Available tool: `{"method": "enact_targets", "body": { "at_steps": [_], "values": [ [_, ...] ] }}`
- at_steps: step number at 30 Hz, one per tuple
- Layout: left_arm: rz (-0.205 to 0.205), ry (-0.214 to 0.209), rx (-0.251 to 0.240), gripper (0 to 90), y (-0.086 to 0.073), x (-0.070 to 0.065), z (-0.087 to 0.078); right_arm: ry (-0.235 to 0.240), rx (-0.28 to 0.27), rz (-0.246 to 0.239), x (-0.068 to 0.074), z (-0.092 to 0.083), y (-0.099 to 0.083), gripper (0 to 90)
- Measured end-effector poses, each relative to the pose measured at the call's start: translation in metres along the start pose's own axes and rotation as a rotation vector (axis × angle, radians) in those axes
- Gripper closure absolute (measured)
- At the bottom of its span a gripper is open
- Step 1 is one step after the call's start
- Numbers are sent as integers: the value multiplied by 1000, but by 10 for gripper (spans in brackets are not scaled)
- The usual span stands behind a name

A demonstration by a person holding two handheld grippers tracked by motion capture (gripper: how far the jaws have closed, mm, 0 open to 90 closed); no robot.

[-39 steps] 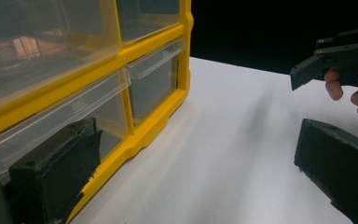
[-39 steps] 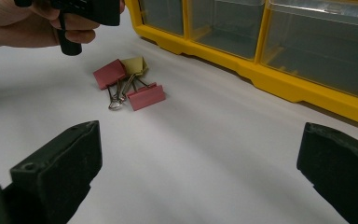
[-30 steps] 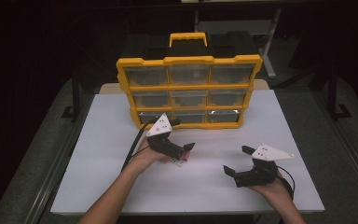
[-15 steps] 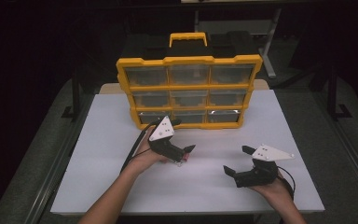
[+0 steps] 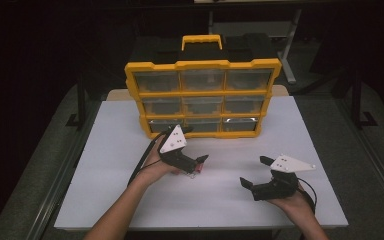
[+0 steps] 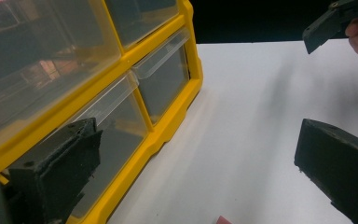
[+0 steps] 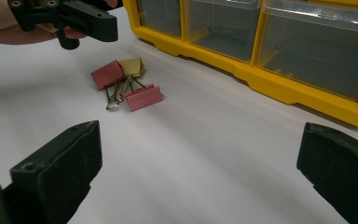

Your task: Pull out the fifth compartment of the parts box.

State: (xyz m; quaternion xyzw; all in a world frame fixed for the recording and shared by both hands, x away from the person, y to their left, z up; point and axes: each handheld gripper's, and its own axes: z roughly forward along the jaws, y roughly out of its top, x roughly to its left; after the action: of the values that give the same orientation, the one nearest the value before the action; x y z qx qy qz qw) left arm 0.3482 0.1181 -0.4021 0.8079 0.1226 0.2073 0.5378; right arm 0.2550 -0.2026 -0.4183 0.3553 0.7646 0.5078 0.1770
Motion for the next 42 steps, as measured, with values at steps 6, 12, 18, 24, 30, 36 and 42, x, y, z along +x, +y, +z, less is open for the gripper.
{"method": "enact_targets", "body": {
  "at_steps": [6,12,18,24,30,36,42],
  "values": [
    [20,9,7,0,0,-1,0,2,6,5,1,0,0,0],
    [51,17,12,0,0,-3,1,2,6,5,1,0,0,0],
    [79,29,9,0,1,-5,1,0,5,1,1,0,0,0],
    [110,44,17,0,2,-6,1,1,7,-1,1,-1,0,0],
    [148,57,23,0,3,-6,0,0,5,-1,1,-1,0,0],
    [187,73,30,0,5,-7,-2,0,8,-5,1,-1,0,0],
    [221,88,37,0,5,-7,-2,2,9,-6,1,0,0,0]
  ]
}}
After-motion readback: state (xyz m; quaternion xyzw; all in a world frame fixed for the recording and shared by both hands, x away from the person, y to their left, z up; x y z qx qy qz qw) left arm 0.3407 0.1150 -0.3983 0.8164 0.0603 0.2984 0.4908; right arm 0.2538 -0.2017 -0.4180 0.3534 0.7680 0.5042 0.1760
